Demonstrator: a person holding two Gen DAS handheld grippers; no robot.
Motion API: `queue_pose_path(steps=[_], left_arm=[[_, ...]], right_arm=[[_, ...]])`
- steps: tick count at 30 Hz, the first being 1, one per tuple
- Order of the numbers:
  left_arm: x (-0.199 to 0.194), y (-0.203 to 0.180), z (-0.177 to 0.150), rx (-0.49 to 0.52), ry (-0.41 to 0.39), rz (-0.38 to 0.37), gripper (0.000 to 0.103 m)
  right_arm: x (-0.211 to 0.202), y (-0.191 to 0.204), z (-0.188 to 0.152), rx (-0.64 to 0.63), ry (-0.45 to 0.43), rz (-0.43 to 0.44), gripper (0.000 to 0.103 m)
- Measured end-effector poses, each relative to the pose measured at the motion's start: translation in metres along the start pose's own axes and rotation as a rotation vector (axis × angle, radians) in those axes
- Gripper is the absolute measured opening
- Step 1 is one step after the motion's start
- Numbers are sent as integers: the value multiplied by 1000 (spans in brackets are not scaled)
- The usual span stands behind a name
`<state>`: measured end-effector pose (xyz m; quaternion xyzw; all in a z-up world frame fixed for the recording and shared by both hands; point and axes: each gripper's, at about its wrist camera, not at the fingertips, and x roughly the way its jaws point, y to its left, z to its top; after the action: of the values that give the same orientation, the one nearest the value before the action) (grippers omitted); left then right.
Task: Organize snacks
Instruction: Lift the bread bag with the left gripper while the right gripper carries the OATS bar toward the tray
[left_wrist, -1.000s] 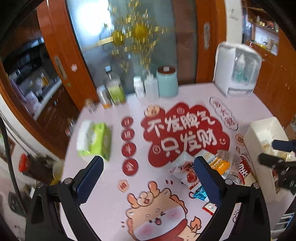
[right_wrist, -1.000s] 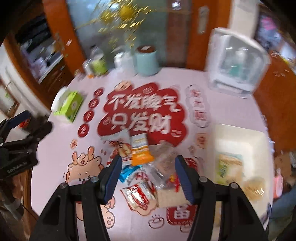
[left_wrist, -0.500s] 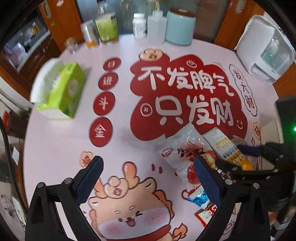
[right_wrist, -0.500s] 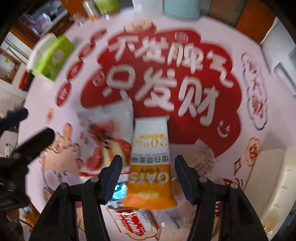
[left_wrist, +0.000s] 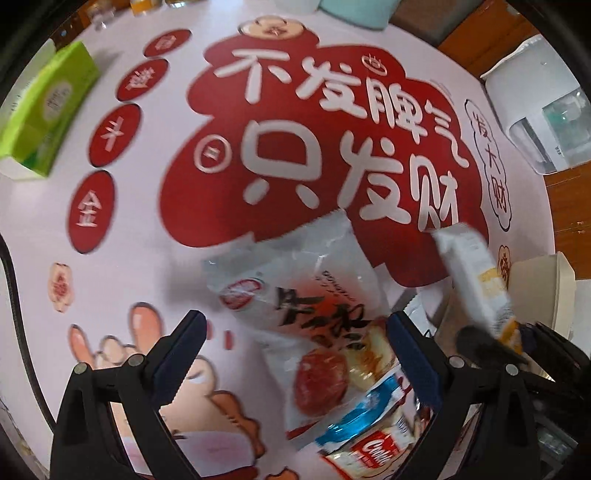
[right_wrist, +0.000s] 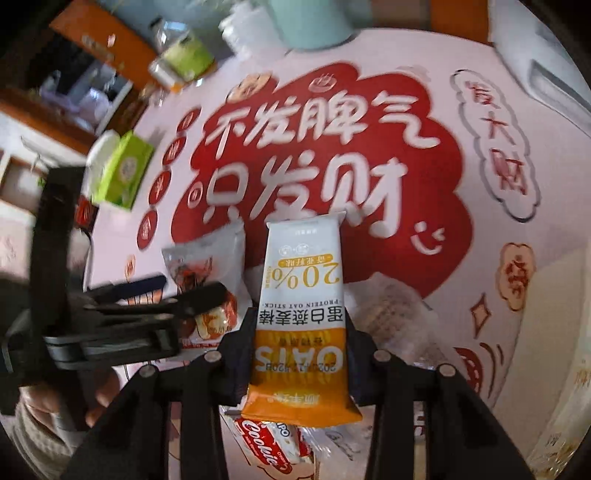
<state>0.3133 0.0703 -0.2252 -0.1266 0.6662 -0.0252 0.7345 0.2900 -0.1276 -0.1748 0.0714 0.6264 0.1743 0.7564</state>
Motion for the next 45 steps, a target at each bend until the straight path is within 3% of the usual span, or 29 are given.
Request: queue_pose_path(steps=[4,9,11,14,16,23,30,38,45], left_arm=[[18,-11,4,-52,41,2,98],[29,-29,1,-30,24,119,97],[27,-33,-4,-16,-7,156,84],[19,-32,-12,-11,-37,119,70],[10,-28,-19,-4,-49,101,66],[-35,1,-67,56,-135,130,63],[-81,24,-145,189,-159,153,63],[-119,20,-191,316,-207,90,63],[-140,-43,-208,478,-277,-11,63]], right_arm=[[-15,-13,-4,44,-59,-37,40],[-22,-21,-7,59,-80,-33,40],[-26,-19,-12,56,-85,-30,40],[-29,-13,-21,40,-95,-32,40],[-31,-9,-28,36,-100,-28,40],[-43,13,-59,38,-125,-17,40],[-61,40,-106,17,-133,-18,40],[-101,50,-163,89,-199,-57,40],[-146,41,-206,158,-273,-143,40]])
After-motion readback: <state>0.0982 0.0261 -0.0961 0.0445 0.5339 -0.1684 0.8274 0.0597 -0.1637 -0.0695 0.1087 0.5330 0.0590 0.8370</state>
